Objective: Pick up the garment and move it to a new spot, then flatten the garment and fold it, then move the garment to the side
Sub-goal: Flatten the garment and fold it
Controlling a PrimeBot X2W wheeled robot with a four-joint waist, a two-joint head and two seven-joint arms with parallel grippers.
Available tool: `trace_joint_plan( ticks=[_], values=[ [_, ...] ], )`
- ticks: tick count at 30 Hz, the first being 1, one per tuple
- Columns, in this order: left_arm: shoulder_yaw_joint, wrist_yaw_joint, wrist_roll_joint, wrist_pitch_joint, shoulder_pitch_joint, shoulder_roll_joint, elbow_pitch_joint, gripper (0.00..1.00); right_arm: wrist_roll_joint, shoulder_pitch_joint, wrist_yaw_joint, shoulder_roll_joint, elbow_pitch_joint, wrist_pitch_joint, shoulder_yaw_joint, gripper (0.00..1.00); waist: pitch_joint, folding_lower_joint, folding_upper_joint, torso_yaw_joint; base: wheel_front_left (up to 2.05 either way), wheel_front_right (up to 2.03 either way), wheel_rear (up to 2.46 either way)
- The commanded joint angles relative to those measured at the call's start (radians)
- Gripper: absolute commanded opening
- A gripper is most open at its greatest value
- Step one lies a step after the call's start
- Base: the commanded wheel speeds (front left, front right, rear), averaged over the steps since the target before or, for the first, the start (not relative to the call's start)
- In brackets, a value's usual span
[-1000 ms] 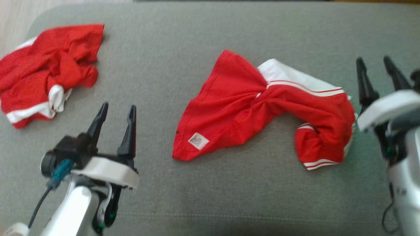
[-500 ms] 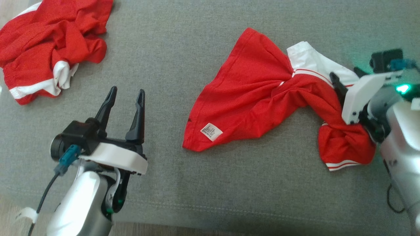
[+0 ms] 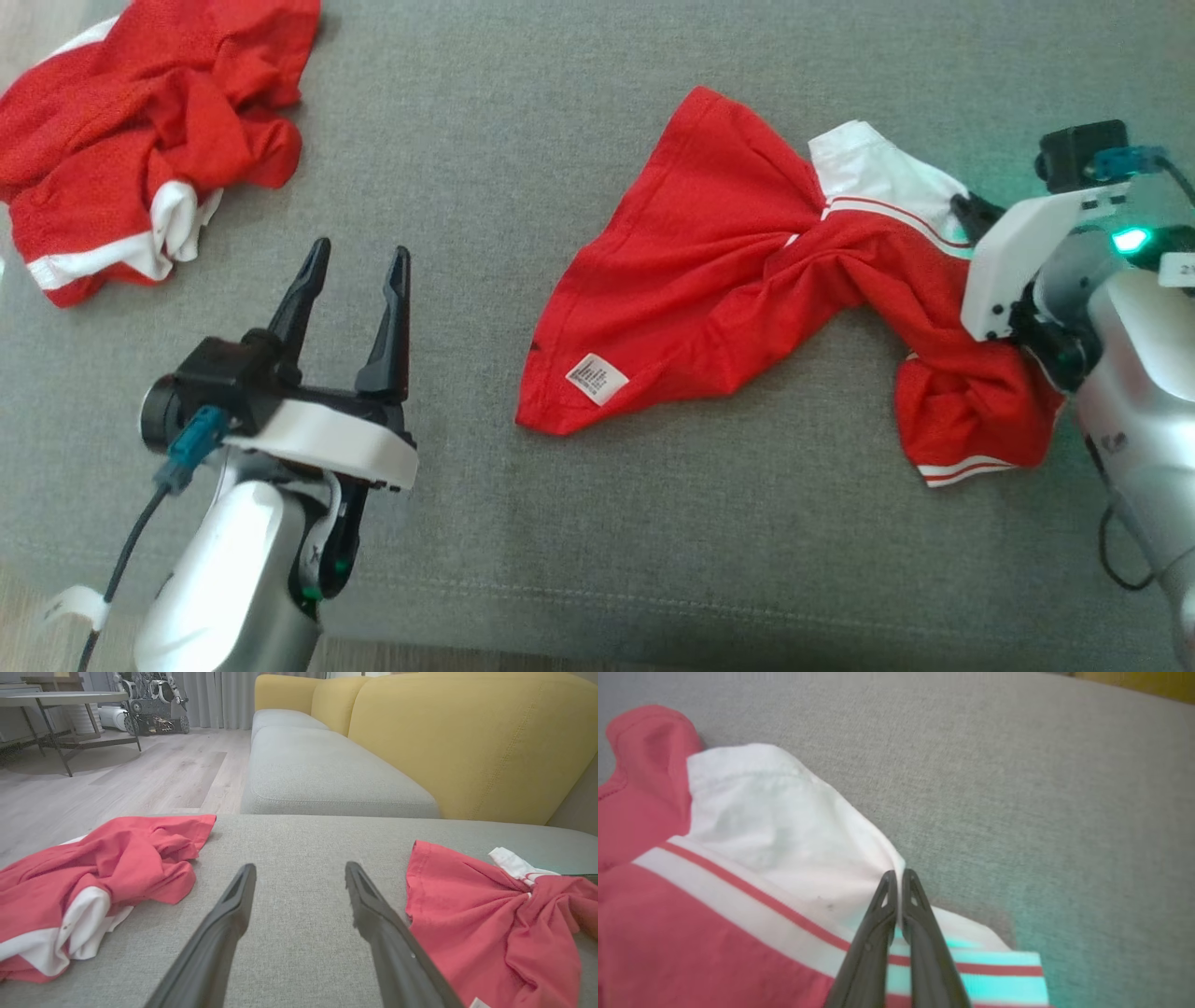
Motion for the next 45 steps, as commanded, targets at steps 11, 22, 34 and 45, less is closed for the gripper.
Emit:
trace_joint_plan(
  ticks=[11, 22, 34, 45],
  values=[
    [0.069, -0.014, 0.032, -0.012, -0.018, 0.000, -0.032, 1.00, 0.008, -0.129, -0.001, -0.058, -0.058, -0.174, -0.016, 0.00, -0.028, 0.0000, 0.0000, -0.012, 0.00, 0.00, 0.00],
    [0.096, -0.021, 0.044, -0.012, 0.005, -0.002, -0.035, 1.00, -0.069, -0.136, -0.001, -0.026, -0.184, -0.279, 0.061, 0.00, -0.039, 0.0000, 0.0000, -0.058, 0.00, 0.00, 0.00],
    [0.117, -0.017, 0.045, -0.012, 0.046, 0.008, -0.046, 1.00, -0.203, 0.452, -0.001, 0.015, -0.569, -0.211, -0.031, 0.00, -0.058, 0.0000, 0.0000, -0.117, 0.00, 0.00, 0.00],
    [0.113, -0.012, 0.040, -0.006, 0.065, 0.022, -0.050, 1.00, -0.264, 0.707, -0.001, 0.156, -0.787, -0.155, -0.219, 1.00, -0.082, 0.0000, 0.0000, -0.134, 0.00, 0.00, 0.00]
  ],
)
